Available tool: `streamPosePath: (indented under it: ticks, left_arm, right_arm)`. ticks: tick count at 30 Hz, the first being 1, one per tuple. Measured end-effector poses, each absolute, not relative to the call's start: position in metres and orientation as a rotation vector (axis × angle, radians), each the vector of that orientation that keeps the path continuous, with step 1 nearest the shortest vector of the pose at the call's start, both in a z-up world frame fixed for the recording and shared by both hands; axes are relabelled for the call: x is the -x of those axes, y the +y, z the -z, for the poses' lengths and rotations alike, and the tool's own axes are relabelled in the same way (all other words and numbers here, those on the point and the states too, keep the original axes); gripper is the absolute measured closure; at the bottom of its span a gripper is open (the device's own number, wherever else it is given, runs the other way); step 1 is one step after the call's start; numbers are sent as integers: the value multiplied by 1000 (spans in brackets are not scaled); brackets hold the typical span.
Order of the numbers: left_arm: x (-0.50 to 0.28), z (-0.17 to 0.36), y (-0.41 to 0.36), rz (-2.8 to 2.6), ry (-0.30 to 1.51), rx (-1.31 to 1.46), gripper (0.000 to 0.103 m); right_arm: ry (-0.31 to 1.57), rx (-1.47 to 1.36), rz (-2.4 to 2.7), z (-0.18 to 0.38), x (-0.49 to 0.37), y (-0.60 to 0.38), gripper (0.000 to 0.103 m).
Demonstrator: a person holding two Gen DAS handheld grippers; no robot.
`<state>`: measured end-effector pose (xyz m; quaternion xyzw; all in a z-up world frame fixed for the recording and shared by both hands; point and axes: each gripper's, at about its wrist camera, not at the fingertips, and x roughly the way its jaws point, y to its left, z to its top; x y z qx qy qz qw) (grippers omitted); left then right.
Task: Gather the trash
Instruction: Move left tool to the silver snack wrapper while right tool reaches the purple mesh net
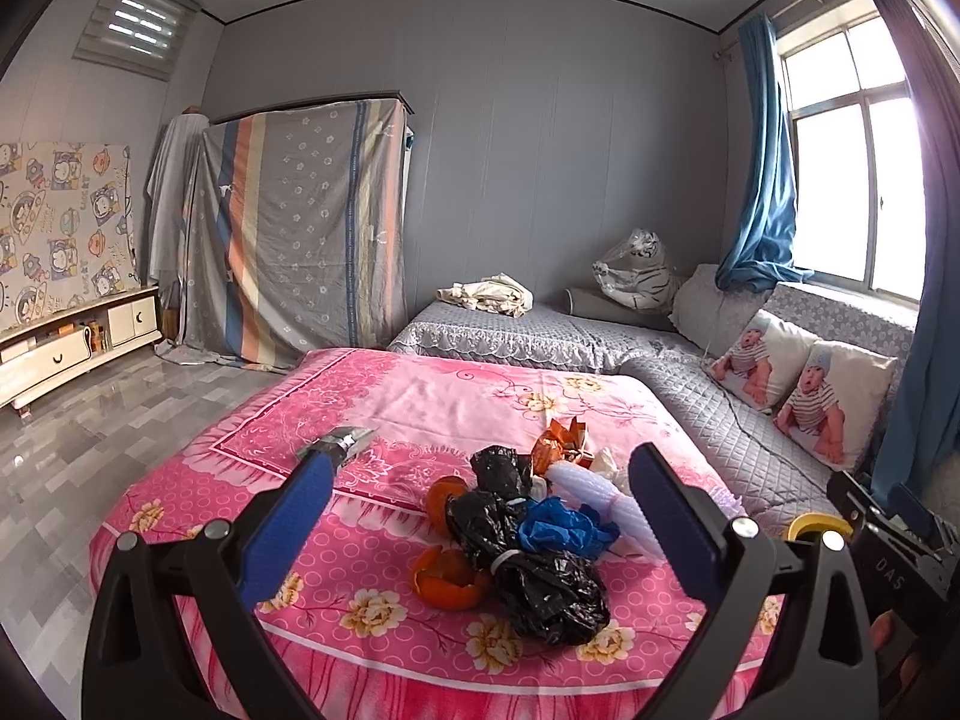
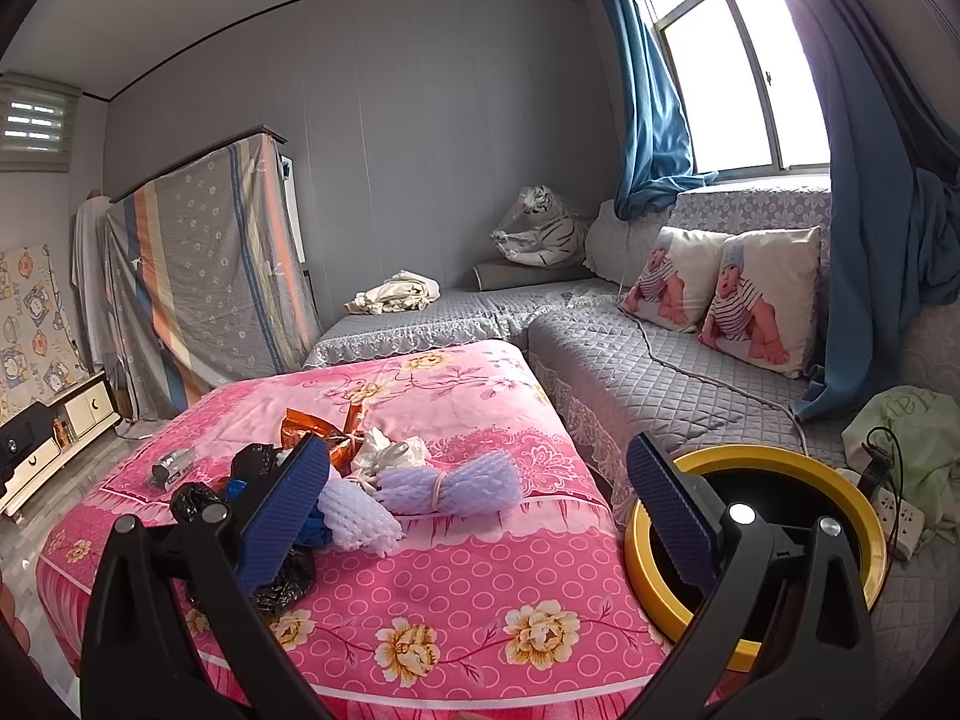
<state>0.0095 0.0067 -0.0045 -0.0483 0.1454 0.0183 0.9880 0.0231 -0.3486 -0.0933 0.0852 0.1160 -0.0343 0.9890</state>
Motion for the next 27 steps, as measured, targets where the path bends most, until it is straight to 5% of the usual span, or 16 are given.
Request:
streamPosePath:
  ticks: [27]
  left_arm:
    - [-178,78,131,-49,607,46,8]
  right_arm:
    - [521,-52,-142,128,-176,-353,8]
